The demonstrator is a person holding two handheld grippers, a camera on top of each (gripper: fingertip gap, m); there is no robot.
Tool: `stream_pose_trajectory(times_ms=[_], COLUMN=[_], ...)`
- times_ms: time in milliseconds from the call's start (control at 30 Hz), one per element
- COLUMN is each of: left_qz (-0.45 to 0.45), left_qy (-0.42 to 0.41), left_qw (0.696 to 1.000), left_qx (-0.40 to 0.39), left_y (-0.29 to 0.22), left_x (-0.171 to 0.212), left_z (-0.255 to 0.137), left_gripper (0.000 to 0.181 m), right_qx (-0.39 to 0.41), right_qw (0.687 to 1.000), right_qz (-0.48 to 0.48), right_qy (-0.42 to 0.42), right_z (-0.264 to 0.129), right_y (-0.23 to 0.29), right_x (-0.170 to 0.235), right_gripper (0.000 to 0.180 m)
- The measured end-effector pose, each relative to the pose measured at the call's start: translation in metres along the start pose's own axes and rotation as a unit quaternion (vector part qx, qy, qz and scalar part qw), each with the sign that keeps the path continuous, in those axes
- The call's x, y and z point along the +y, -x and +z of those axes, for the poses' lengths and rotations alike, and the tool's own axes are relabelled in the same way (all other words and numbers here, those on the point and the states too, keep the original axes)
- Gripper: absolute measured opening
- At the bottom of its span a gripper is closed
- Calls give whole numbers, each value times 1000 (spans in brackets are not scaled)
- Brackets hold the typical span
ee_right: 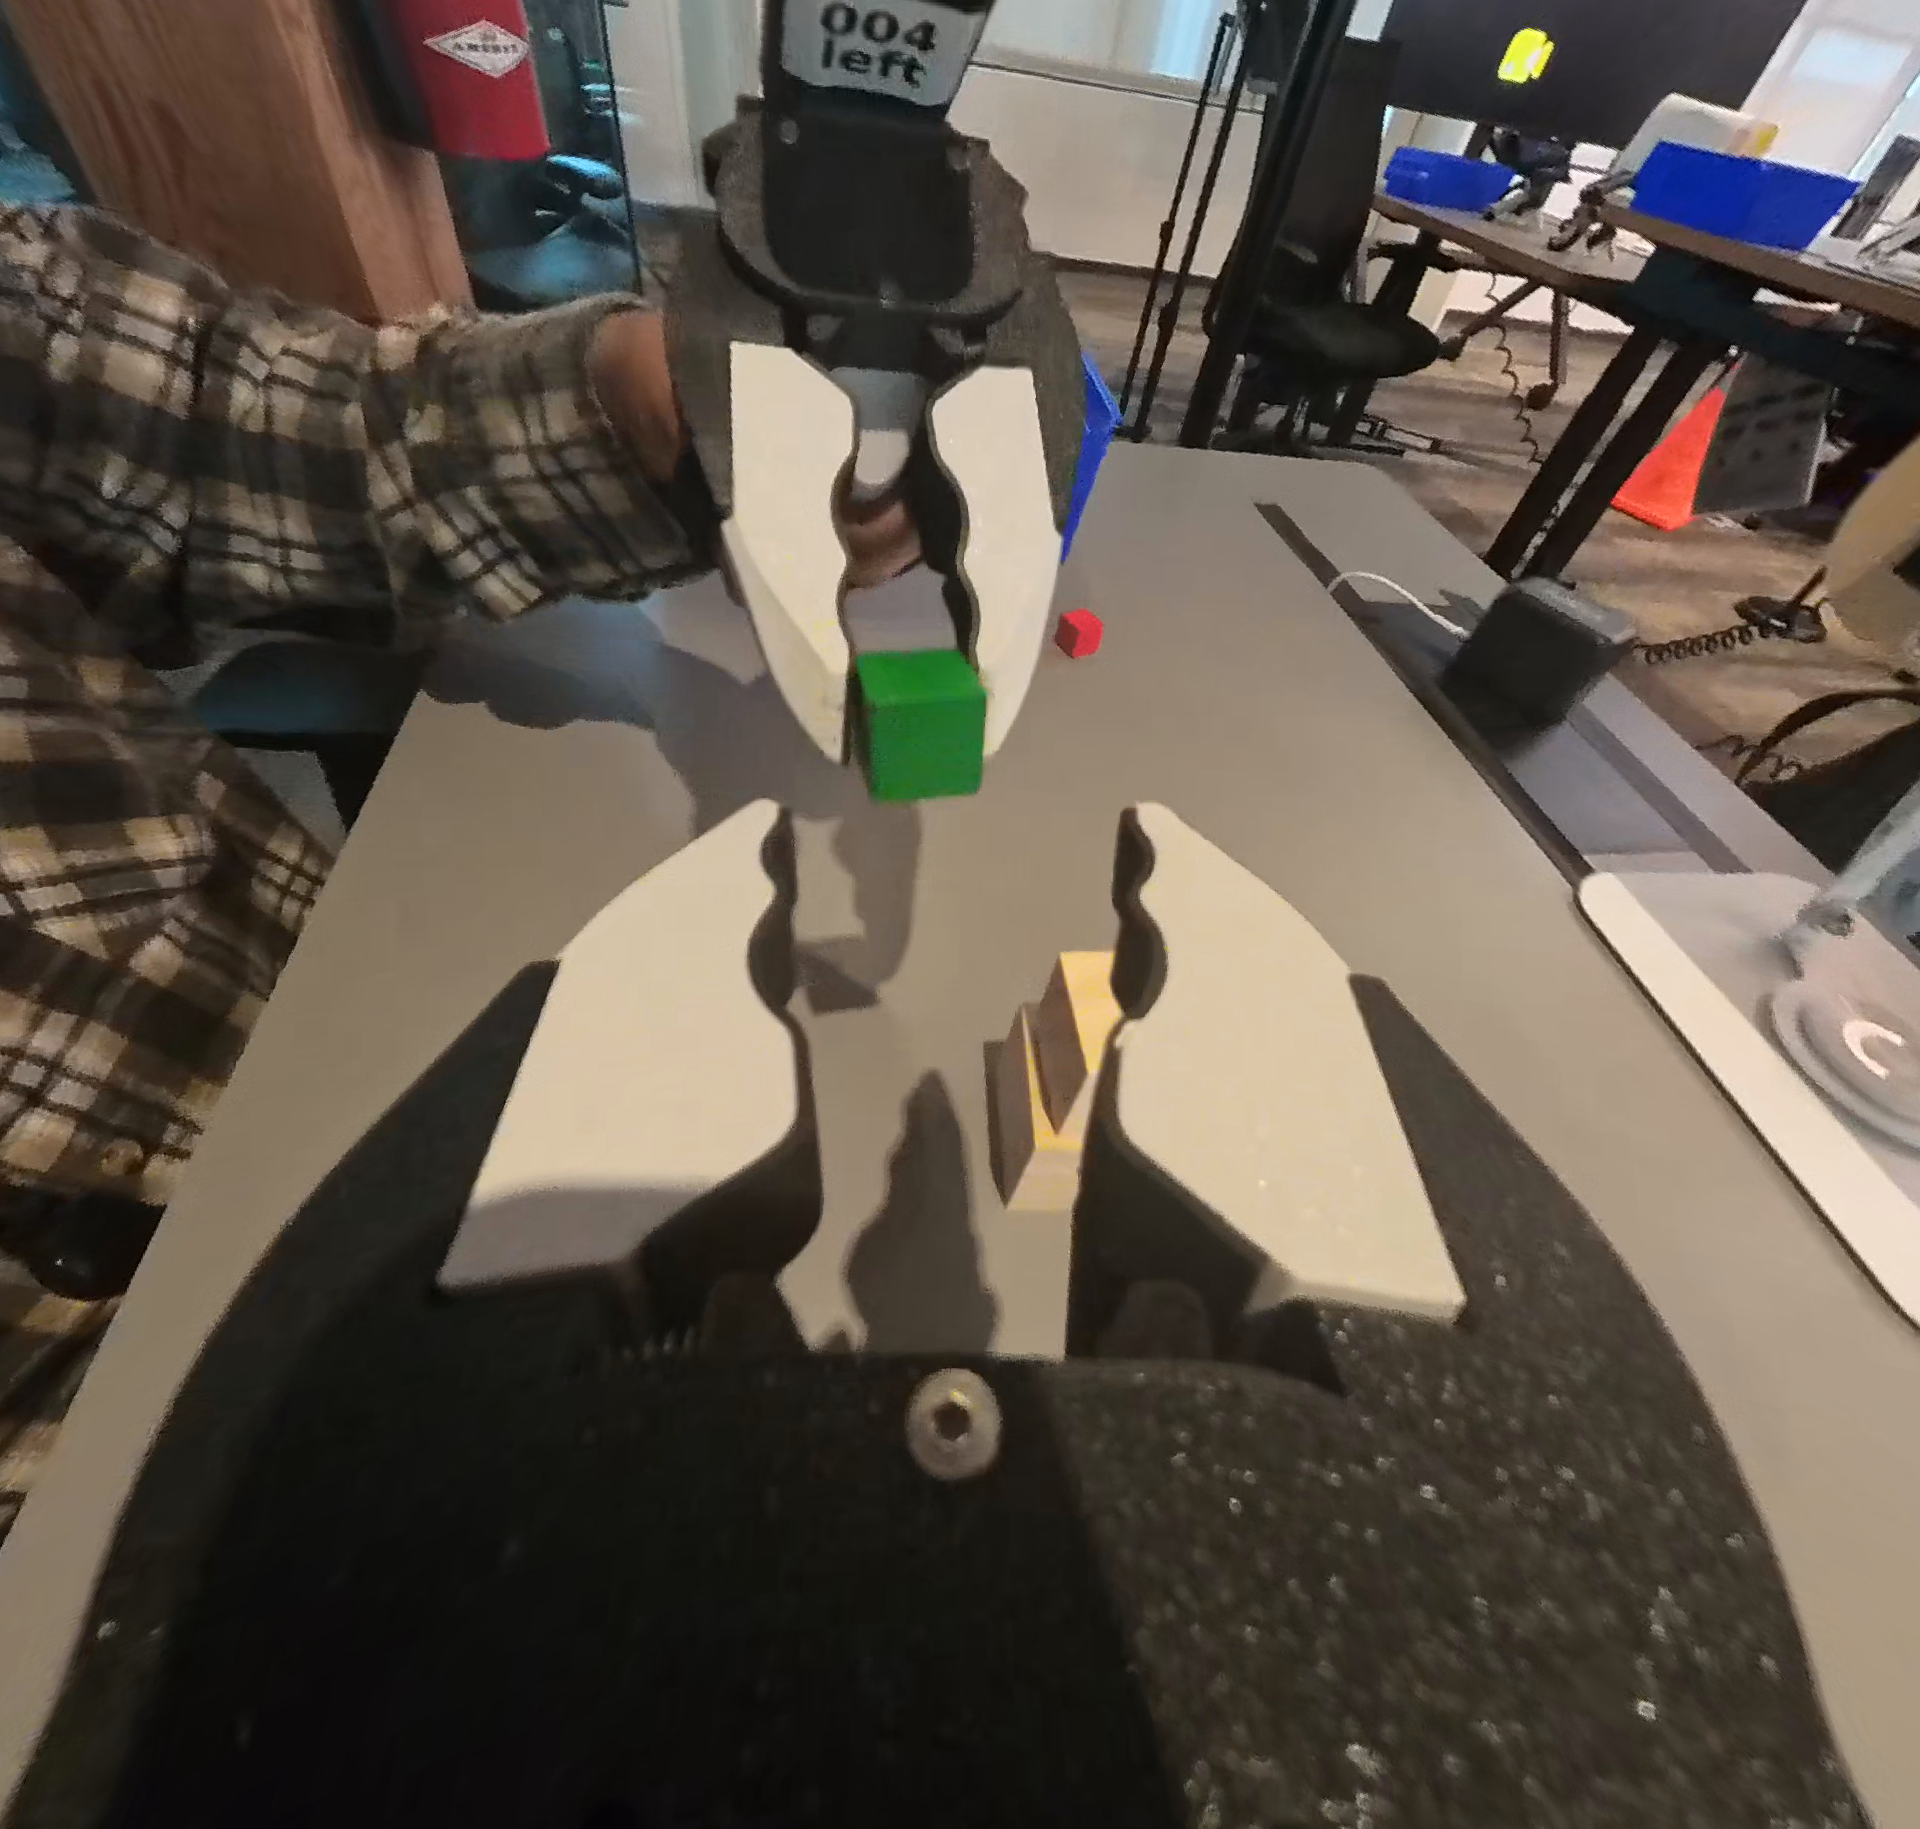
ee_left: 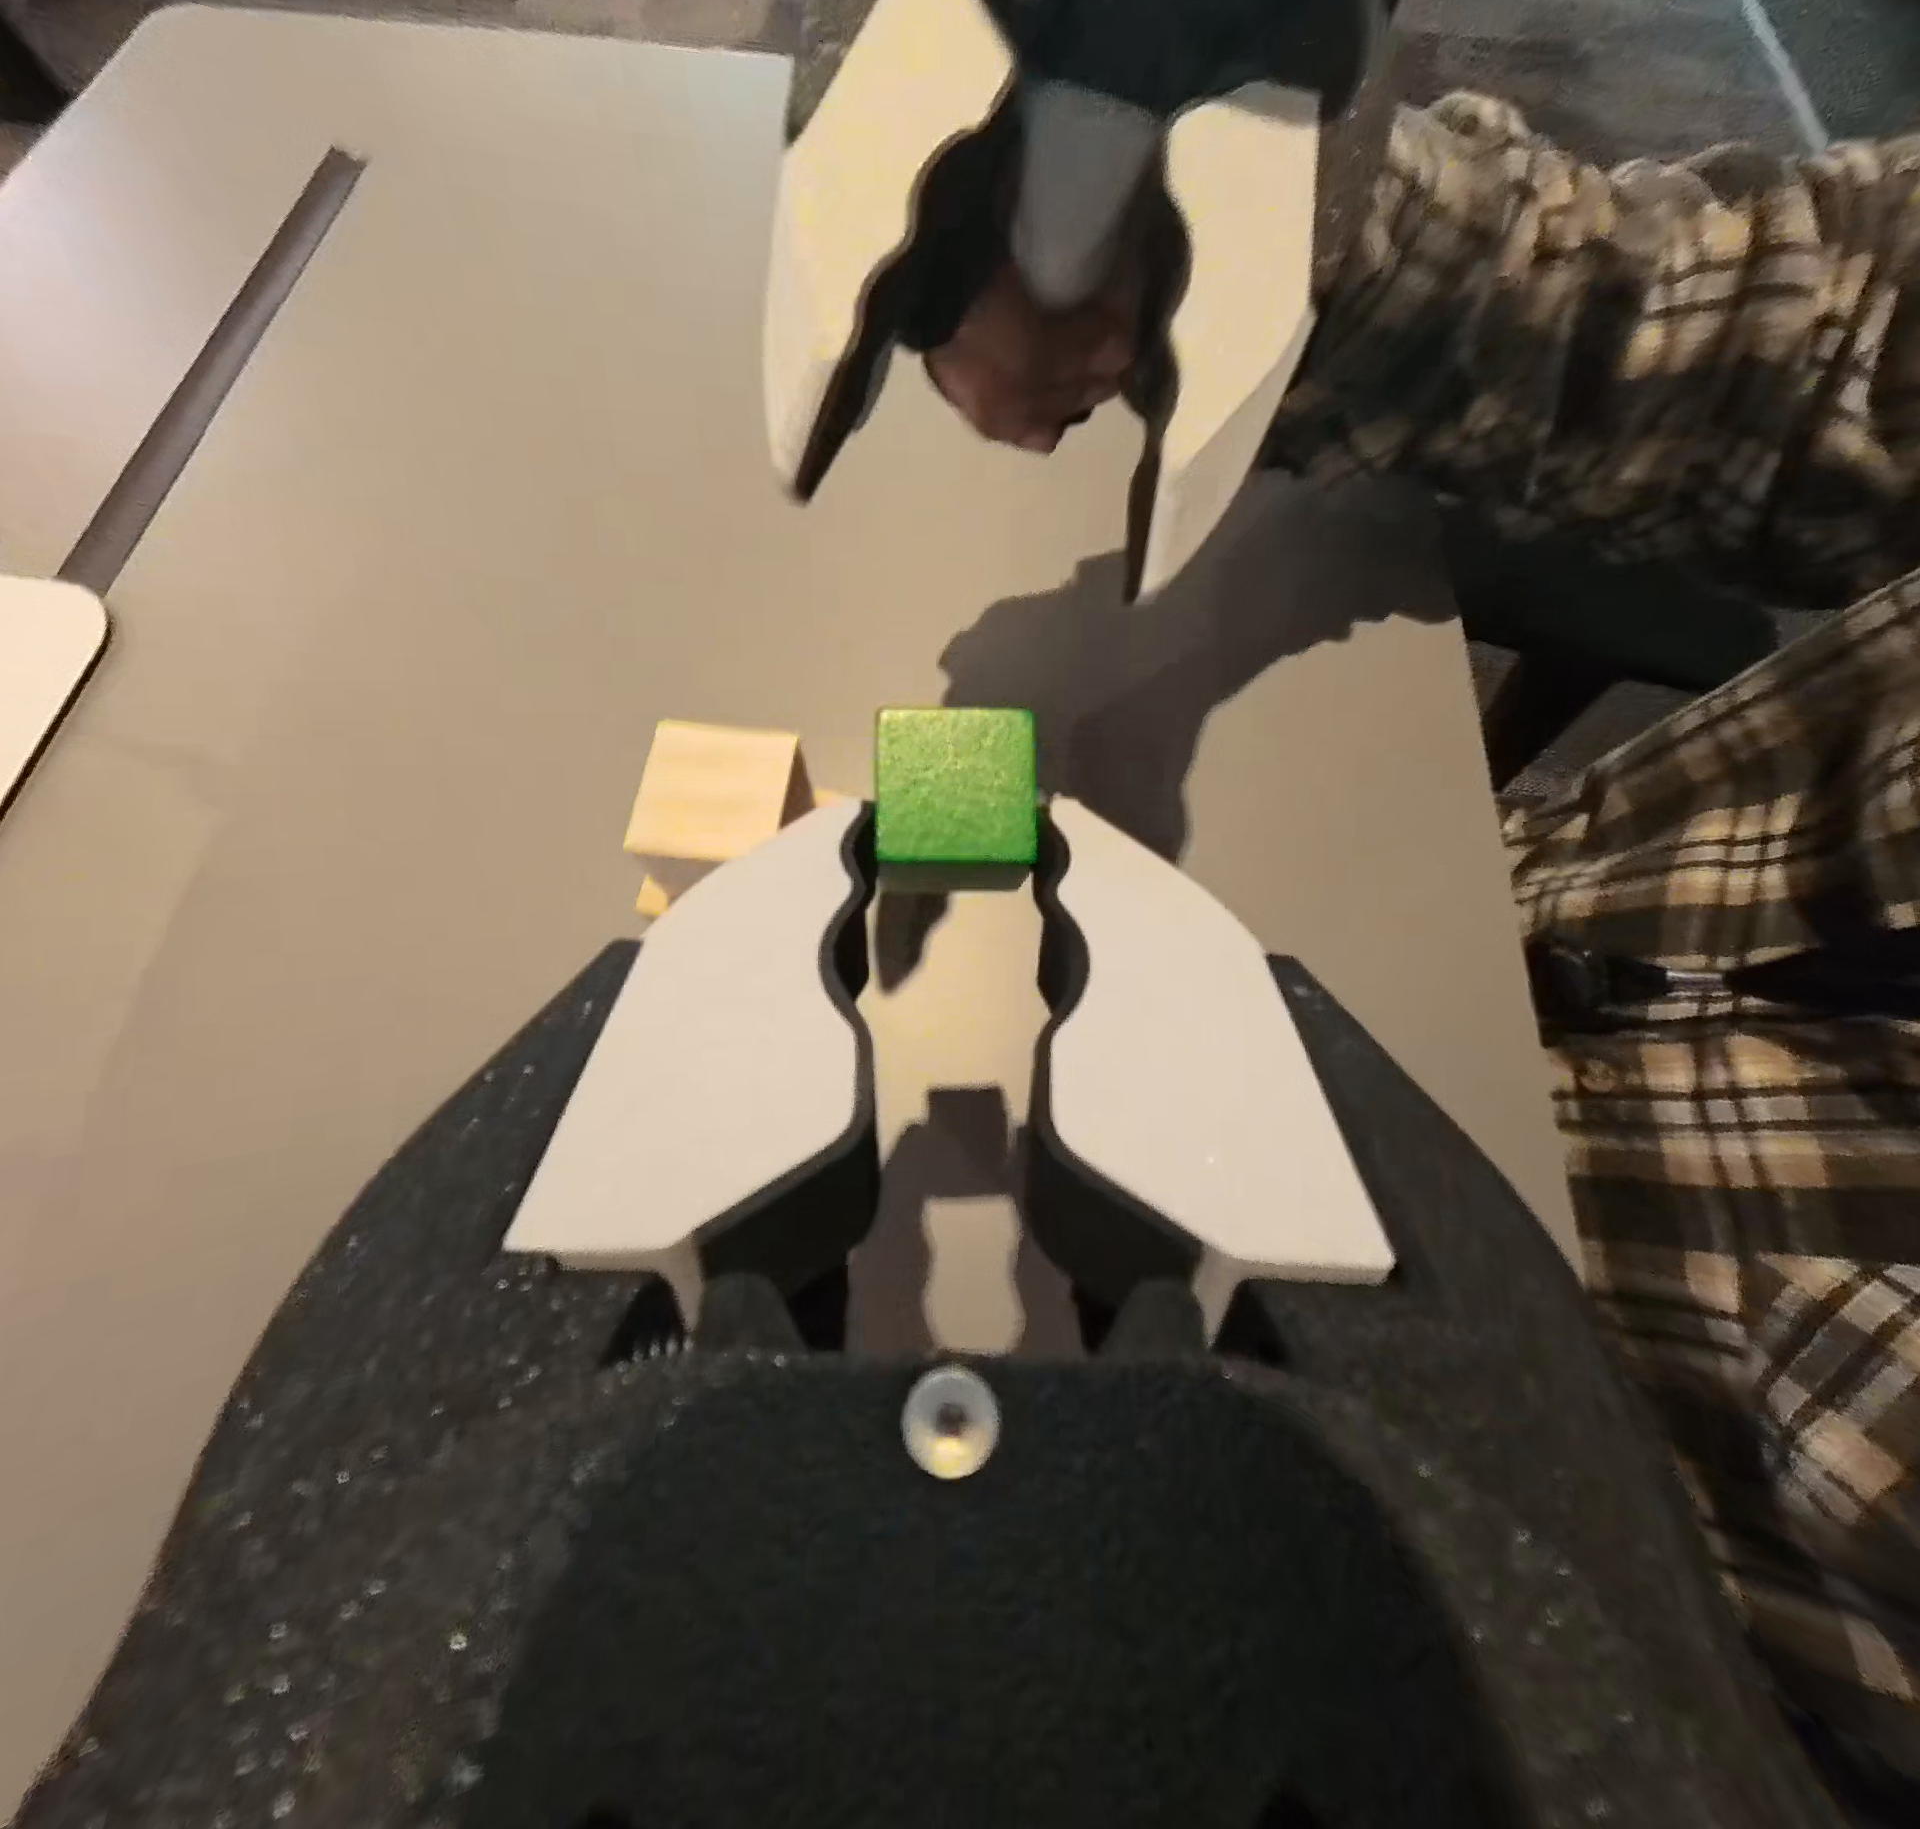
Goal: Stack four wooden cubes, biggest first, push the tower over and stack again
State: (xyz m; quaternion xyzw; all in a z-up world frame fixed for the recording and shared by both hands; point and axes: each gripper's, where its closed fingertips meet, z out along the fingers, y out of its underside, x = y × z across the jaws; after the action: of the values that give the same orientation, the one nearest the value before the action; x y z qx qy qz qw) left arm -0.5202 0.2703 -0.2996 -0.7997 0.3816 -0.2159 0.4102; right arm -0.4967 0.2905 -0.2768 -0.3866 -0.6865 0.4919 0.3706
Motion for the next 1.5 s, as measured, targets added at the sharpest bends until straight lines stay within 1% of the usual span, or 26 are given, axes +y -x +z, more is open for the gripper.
stream_pose_trajectory(times_ms=[167,367,533,667,800,833,900,1000,1067,1133,1200,1300,1400,1500], left_qz=[9,15,20,22,21,19,7,-19,-41,-68,-95,-116,-122,-120], left_qy=[-10,-14,-11,-16,-19,-22,-33,-57,-85,-123,-167,-217,-240,-241], left_qw=[1000,1000,1000,999,999,999,999,998,994,987,978,964,957,956], left_qx=[15,19,21,19,18,16,-2,-30,-55,-76,-82,-97,-113,-115], left_y=[-9,-14,-17,-17,-17,-17,-10,2,13,27,37,49,56,57], left_x=[-12,-16,-18,-21,-21,-21,-20,-13,-3,10,22,39,51,54], left_z=[5,7,9,8,7,6,1,-11,-22,-35,-46,-59,-65,-67], left_gripper=[28,28,28,28,28,29,46,64,69,69,63,59,55,55], right_qx=[-22,-49,-57,-76,-82,-84,-82,-60,-38,-27,-22,-20,-15,-23], right_qw=[1000,999,998,997,997,996,996,997,997,995,994,993,994,994], right_qz=[-15,-4,4,8,11,14,19,31,46,69,85,98,96,99], right_qy=[7,0,-7,-10,-11,-15,-26,-43,-52,-62,-63,-65,-58,-50], right_z=[6,9,12,13,13,13,13,11,9,9,10,13,17,22], right_y=[7,14,15,20,20,19,15,1,-12,-23,-32,-42,-49,-52], right_x=[-4,-6,-8,-10,-12,-13,-15,-11,-2,10,24,39,48,54], right_gripper=[53,44,41,26,25,25,25,25,25,26,25,25,25,26])
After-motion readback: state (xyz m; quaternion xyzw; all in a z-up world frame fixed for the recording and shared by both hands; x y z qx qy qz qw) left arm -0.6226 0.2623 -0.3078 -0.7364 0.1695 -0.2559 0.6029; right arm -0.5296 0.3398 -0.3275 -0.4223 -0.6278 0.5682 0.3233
